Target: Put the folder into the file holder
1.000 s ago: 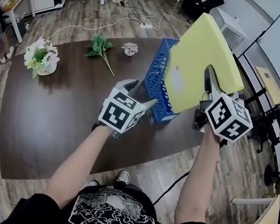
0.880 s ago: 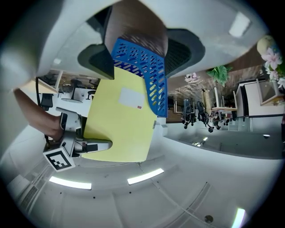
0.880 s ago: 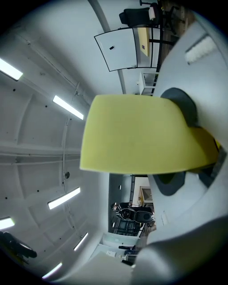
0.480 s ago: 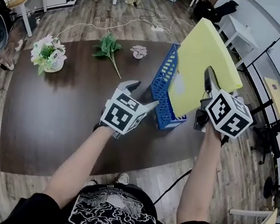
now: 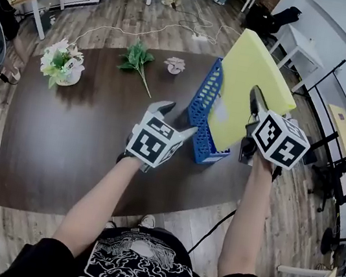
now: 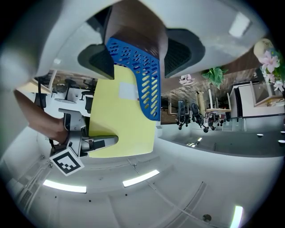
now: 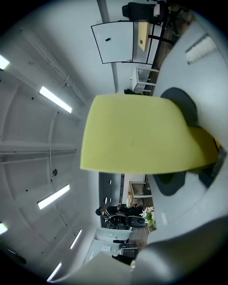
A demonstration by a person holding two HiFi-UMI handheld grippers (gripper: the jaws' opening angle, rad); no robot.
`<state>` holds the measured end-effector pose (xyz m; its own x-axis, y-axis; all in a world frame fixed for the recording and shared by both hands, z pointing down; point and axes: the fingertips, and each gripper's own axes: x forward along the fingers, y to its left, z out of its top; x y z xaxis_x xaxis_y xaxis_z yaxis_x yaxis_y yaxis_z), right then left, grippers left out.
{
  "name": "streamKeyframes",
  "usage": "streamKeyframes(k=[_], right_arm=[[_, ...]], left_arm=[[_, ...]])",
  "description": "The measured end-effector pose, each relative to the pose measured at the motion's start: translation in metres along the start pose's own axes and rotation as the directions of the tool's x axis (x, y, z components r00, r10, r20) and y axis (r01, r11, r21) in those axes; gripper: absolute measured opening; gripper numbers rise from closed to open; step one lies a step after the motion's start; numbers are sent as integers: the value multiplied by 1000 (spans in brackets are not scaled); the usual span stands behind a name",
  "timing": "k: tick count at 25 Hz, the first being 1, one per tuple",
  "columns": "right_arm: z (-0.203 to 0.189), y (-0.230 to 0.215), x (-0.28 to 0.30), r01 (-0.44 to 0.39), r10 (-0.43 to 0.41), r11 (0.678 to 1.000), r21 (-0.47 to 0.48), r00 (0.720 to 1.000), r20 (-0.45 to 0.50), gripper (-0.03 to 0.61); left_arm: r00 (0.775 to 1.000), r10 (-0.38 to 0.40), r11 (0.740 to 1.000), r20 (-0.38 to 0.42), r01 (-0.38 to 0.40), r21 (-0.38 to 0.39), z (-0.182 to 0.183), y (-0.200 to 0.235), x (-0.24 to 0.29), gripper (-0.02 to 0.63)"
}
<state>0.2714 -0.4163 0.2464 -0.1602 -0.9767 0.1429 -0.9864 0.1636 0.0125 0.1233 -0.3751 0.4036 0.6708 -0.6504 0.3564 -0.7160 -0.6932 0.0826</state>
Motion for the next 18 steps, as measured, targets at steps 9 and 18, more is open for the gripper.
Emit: streamKeyframes(k=[9,18], right_arm=[[-23,2,5,-6,6,1000,2,1000,-26,209],[-52,8,9,-1,0,1000,-12,999,-49,209]], left_arm=[[1000,19,1000,-12,-19,-6,-6,1,-2,368],[999,23,1000,-26,-23,-9,-12,0,-3,368]])
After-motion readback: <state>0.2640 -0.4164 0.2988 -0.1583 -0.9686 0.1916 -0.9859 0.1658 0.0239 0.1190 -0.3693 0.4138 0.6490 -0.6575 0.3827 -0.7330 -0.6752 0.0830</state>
